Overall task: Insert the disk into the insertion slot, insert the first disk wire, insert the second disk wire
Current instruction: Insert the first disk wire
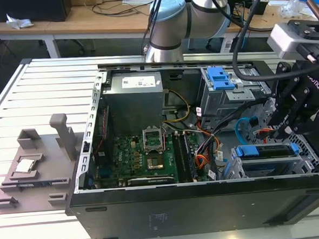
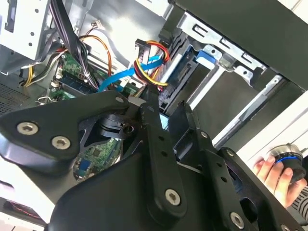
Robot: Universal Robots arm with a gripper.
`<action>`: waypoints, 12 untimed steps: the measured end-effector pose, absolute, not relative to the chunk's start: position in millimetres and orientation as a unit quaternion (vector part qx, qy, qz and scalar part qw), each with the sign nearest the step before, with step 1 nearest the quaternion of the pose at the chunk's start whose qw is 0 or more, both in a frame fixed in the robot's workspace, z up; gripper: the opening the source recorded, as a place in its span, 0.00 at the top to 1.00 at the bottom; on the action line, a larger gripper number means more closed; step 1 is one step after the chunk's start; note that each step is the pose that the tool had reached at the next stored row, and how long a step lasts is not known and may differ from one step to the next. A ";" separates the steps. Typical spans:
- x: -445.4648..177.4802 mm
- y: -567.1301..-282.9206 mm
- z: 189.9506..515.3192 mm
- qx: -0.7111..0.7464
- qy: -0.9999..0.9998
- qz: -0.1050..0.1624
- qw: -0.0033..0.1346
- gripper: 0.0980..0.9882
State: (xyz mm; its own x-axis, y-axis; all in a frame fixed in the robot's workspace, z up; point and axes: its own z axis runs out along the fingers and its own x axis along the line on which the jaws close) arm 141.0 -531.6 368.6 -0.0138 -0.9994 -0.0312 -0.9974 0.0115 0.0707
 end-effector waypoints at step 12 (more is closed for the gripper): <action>146.9 -528.2 355.9 0.702 -0.711 -0.036 0.014 0.70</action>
State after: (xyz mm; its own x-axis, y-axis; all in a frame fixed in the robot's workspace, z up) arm 146.9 -528.2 355.9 -0.0138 -0.9994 -0.0311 -0.9974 0.0116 0.0707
